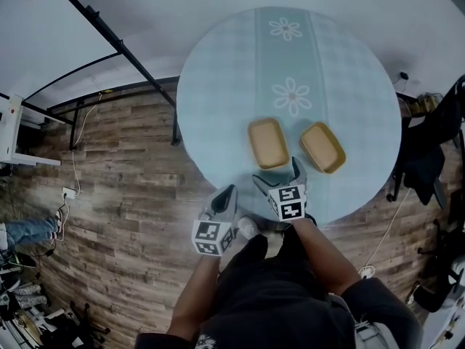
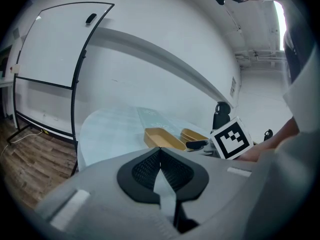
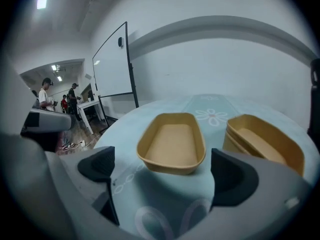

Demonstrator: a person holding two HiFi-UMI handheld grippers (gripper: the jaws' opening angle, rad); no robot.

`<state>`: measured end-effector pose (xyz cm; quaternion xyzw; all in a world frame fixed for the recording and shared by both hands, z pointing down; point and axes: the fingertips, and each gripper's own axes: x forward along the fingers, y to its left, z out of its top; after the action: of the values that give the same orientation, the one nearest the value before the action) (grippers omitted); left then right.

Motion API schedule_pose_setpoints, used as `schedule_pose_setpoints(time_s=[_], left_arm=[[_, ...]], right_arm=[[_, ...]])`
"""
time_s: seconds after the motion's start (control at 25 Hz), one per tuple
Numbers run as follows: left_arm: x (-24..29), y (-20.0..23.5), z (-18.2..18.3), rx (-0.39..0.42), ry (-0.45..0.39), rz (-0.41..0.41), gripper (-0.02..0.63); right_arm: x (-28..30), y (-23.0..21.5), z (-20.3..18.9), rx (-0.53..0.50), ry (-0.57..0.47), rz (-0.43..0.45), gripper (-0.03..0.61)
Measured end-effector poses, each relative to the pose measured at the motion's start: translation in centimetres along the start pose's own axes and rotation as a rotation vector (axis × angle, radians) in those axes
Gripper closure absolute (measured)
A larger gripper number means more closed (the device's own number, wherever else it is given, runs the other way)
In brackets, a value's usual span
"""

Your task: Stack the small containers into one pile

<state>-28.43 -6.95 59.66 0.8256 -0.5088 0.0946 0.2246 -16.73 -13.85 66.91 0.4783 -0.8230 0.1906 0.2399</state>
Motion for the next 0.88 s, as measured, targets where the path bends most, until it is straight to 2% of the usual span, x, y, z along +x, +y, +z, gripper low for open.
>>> schedule_pose_setpoints(time_s=[0.32, 0.88], left_arm=[[-0.2, 0.9, -0.2, 0.004, 0.008, -0.011, 0.609], [-1.4, 2.7, -0.6, 0.007, 0.037, 0.01, 0.609]], right_arm=[[2.2, -1.4, -0.4, -0.018, 0.043, -0.043, -0.009], [3.9, -1.4, -0.7, -0.038, 0.097, -0.025, 0.005]])
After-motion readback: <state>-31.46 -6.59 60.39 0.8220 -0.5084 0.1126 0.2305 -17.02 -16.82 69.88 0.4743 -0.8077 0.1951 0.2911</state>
